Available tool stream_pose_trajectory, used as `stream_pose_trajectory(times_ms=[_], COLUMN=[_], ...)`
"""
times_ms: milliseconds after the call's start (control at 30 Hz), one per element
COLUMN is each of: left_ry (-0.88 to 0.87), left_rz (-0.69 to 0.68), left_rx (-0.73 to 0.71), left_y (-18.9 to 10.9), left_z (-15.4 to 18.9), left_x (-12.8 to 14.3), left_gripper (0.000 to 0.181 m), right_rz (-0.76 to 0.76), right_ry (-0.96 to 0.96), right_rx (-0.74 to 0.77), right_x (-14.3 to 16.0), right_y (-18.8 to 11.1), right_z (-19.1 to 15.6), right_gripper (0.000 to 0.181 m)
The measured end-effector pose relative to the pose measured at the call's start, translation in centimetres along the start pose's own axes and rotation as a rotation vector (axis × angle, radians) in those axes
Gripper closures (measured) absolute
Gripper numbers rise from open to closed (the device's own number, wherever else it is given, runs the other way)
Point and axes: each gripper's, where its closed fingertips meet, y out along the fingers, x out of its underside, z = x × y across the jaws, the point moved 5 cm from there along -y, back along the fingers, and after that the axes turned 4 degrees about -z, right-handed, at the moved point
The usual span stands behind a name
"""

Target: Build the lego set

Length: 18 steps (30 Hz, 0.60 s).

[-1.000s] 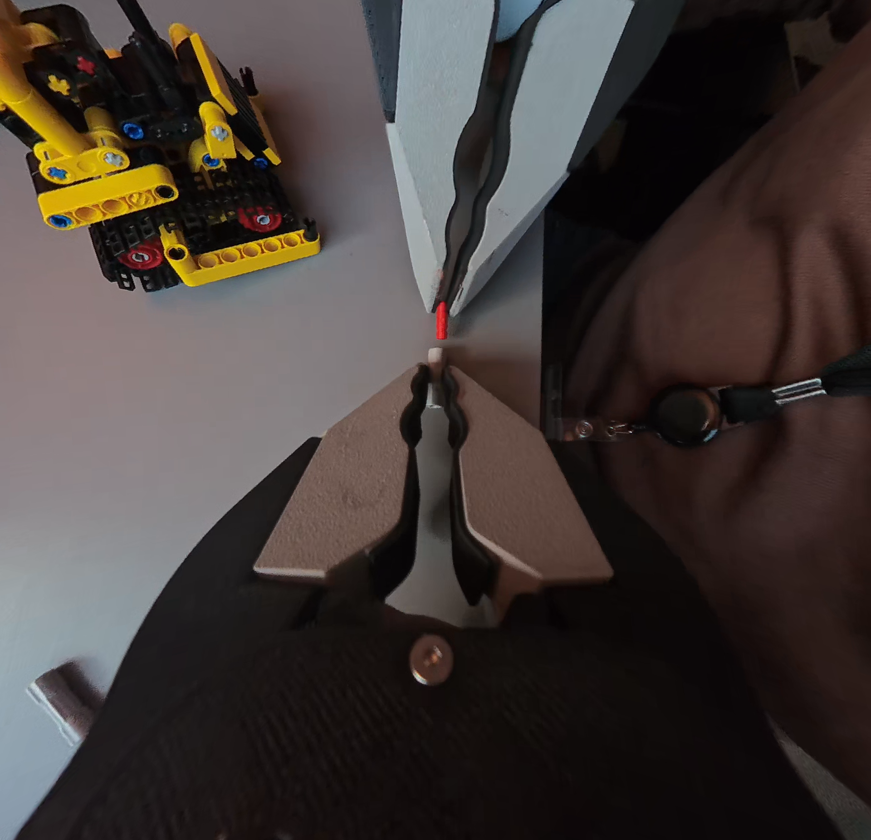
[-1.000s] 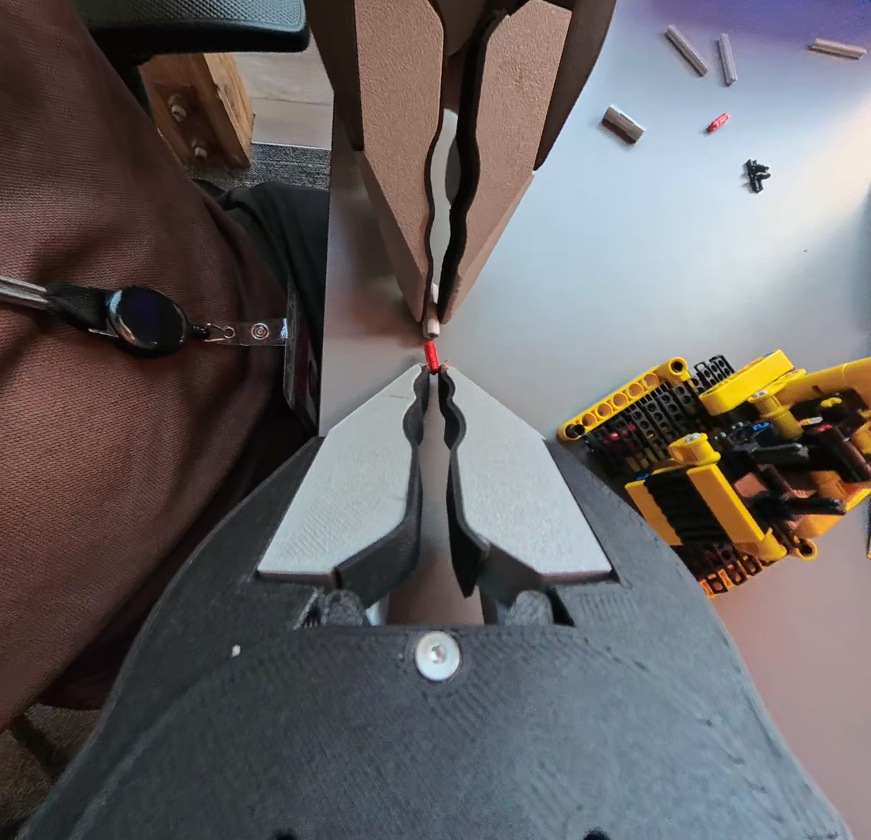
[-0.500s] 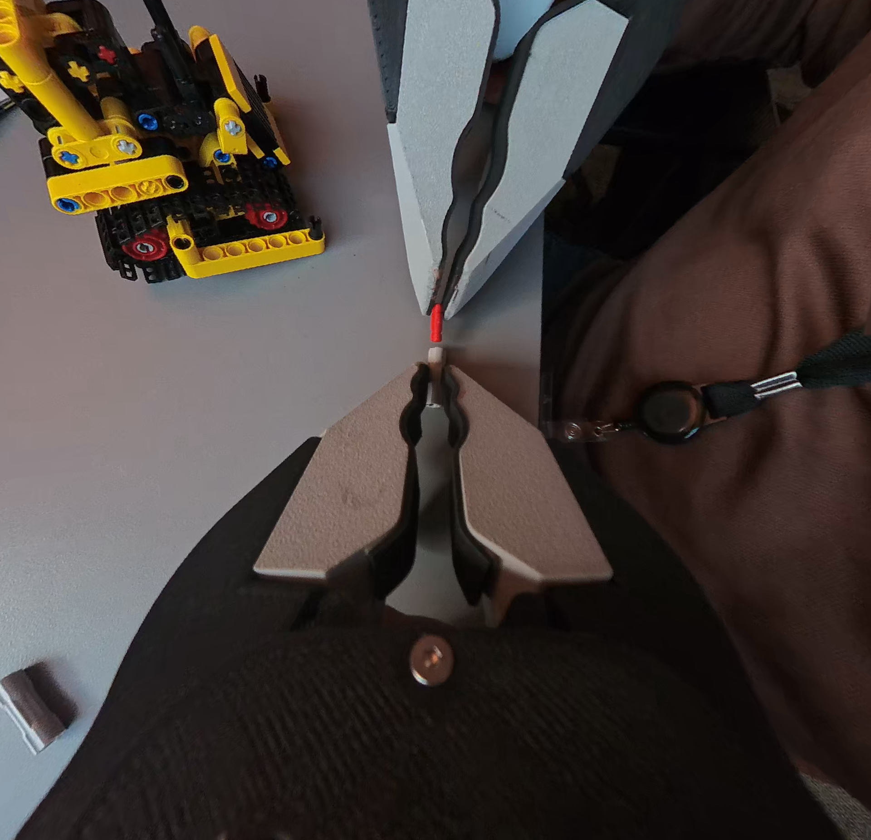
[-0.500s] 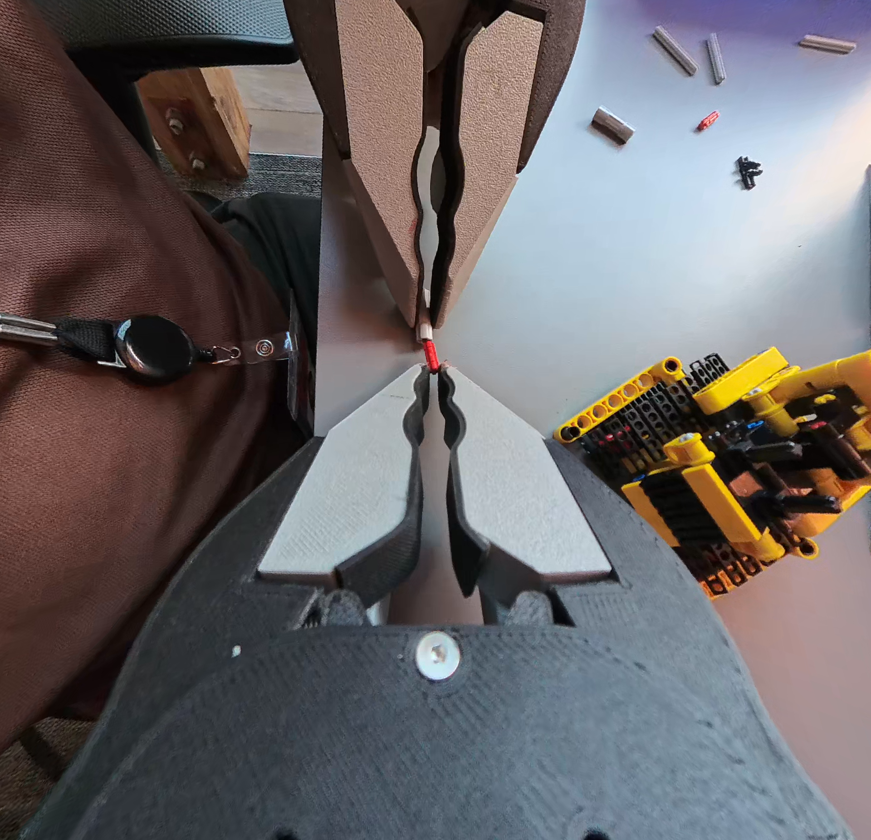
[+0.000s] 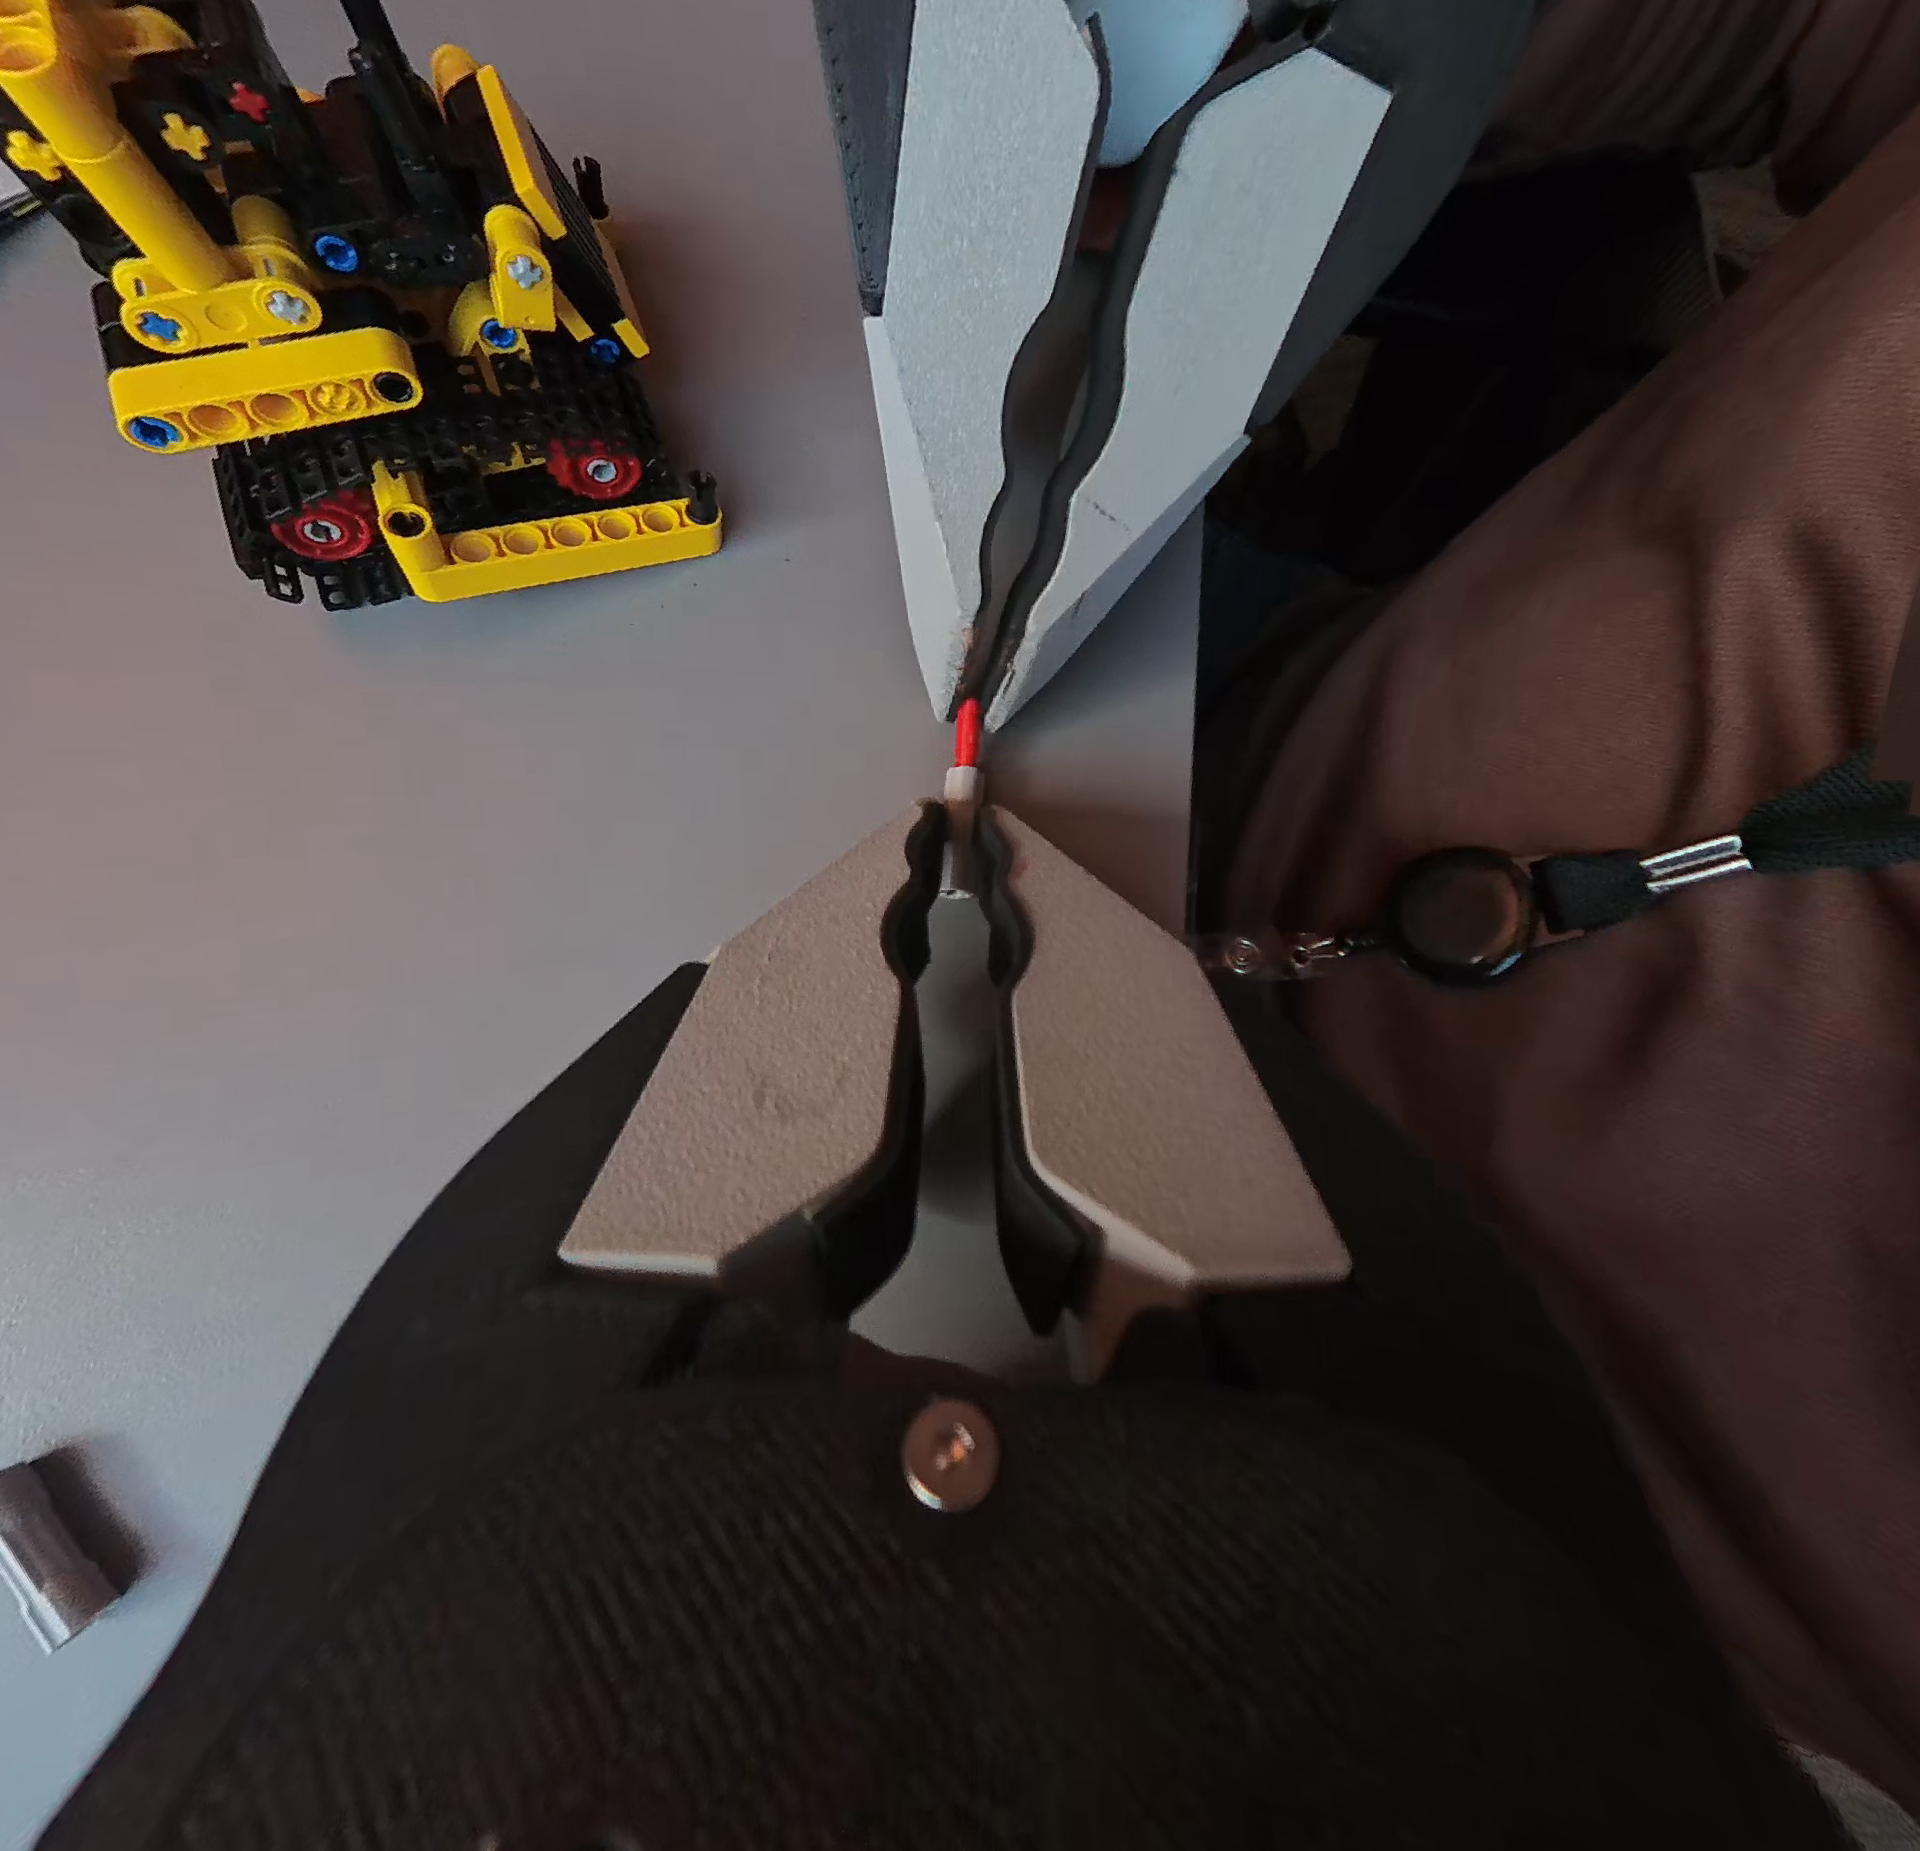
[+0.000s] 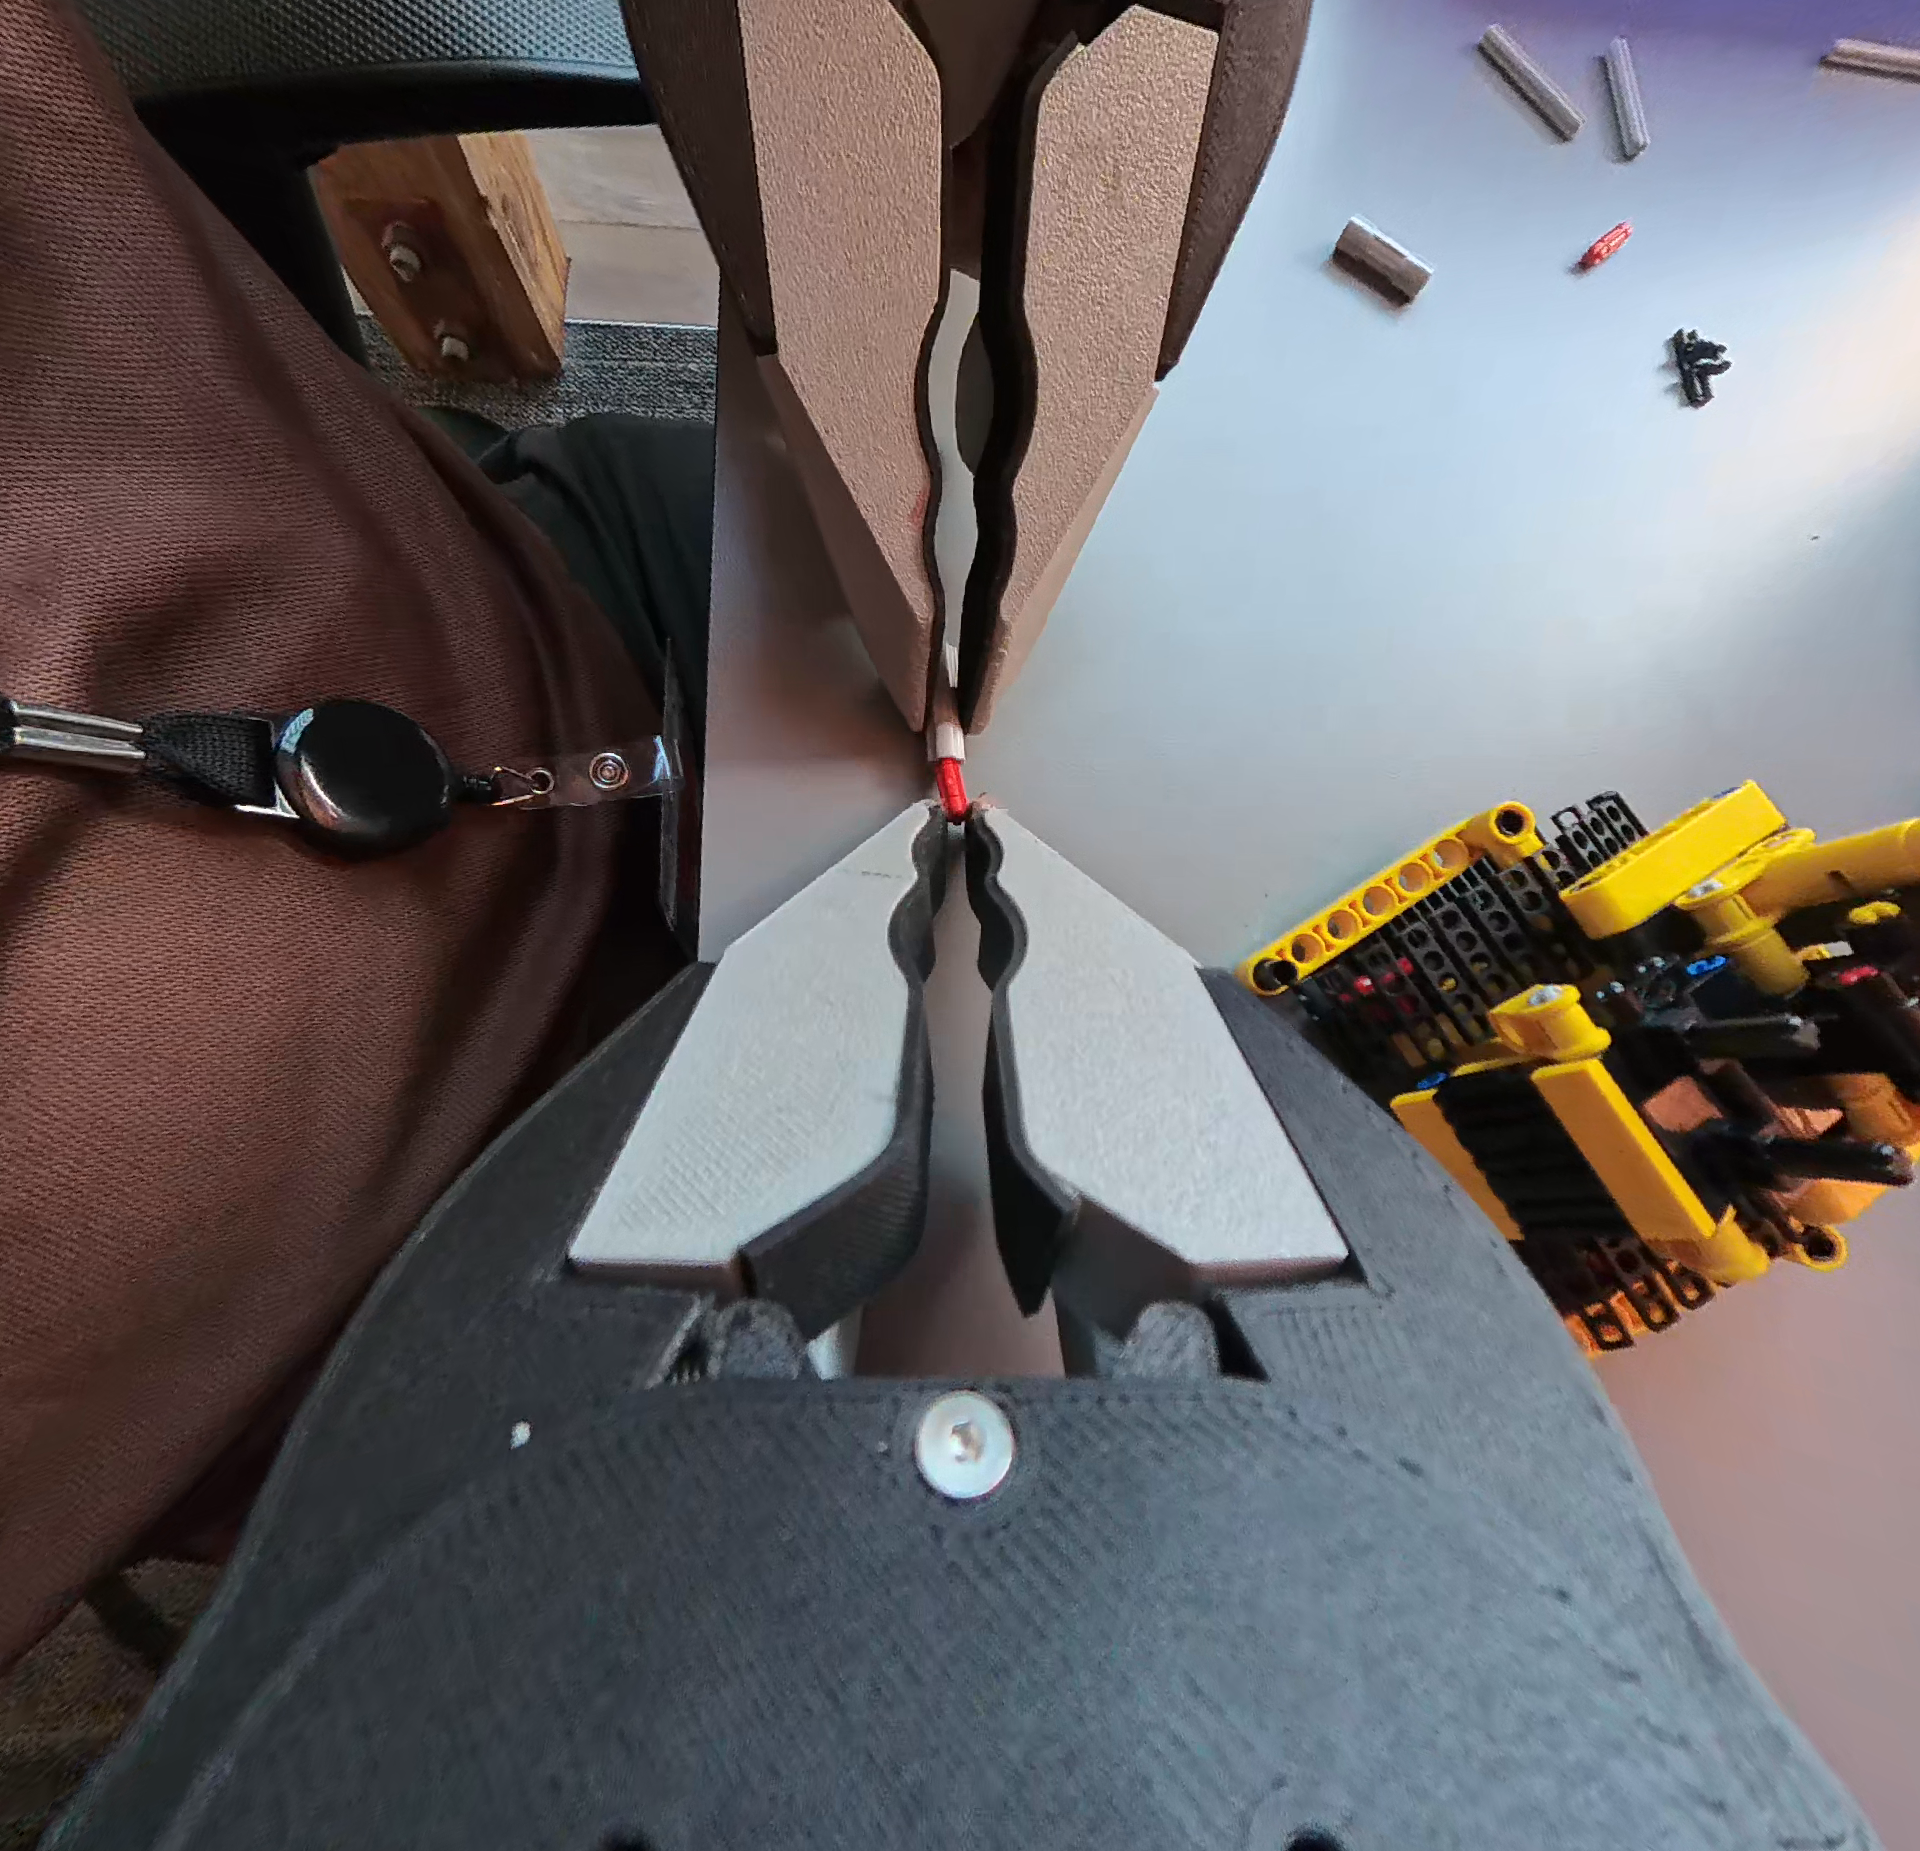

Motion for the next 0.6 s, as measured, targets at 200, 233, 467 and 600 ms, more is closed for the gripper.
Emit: stream_pose_trajectory(times_ms=[200,233,467,600], left_ry=[-0.036,-0.033,-0.045,-0.047], left_rz=[0.004,0.004,0.002,0.001], left_rx=[-0.019,-0.026,-0.039,-0.04], left_y=[0.01,0.02,0.03,0.04], left_z=[0.22,0.25,0.26,0.26], left_x=[0.02,0.03,-0.02,-0.03], left_gripper=[0.178,0.178,0.178,0.178], right_rz=[-0.008,-0.008,-0.016,-0.015], right_ry=[0.025,0.032,0.022,0.021], right_rx=[-0.035,-0.043,-0.047,-0.06], right_x=[0.07,0.07,-0.02,-0.05], right_y=[0.08,0.08,0.21,0.28], right_z=[-0.06,-0.03,0.19,0.33], right_gripper=[0.18,0.18,0.18,0.18])
